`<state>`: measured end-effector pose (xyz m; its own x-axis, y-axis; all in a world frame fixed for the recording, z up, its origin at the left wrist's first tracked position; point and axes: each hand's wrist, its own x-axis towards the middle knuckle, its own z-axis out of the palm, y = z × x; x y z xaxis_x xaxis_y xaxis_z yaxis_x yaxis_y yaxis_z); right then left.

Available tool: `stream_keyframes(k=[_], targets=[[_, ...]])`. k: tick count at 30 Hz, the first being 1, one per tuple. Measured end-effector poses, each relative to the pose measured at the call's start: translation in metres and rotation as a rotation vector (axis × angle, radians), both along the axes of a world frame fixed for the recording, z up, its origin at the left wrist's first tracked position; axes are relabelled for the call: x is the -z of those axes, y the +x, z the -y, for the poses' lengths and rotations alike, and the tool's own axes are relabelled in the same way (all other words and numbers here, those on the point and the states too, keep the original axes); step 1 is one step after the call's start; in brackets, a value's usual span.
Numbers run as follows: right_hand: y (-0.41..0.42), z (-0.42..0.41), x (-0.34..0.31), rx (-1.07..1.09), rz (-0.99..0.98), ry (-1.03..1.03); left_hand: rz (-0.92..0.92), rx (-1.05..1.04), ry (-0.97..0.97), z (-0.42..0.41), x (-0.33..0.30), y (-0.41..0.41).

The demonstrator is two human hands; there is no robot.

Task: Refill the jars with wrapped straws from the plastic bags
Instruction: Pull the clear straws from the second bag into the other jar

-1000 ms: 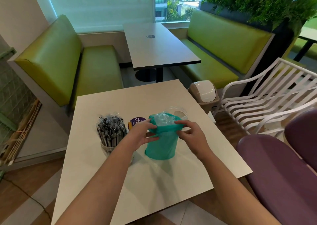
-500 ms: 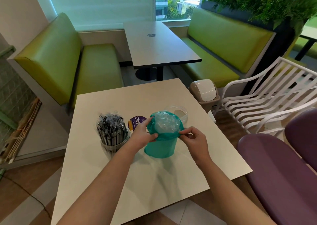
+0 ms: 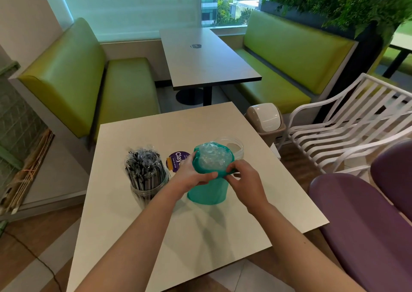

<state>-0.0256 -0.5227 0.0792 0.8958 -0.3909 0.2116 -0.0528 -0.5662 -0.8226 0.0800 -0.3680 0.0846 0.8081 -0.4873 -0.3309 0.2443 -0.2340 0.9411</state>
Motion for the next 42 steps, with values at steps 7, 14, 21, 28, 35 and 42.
stream_keyframes(k=[7, 14, 21, 28, 35, 42], targets=[[0.006, -0.001, 0.010, -0.025, -0.026, -0.064, 0.080, -0.046, 0.103, -0.006, 0.011, 0.010], [0.016, -0.006, -0.002, 0.150, 0.011, 0.330, 0.280, -0.027, 0.355, -0.001, 0.013, 0.011], [0.033, 0.003, -0.008, 0.212, -0.001, 0.388, 0.285, 0.002, 0.392, 0.000, 0.011, 0.007], [0.033, 0.007, -0.009, 0.140, -0.089, 0.827, 0.289, 0.009, 0.393, -0.001, 0.009, 0.006], [0.024, 0.008, -0.001, 0.005, -0.130, 0.891, 0.285, 0.007, 0.399, -0.006, 0.008, 0.006], [0.028, 0.005, -0.007, 0.119, -0.161, 0.823, 0.280, 0.024, 0.411, -0.006, 0.007, 0.005]])
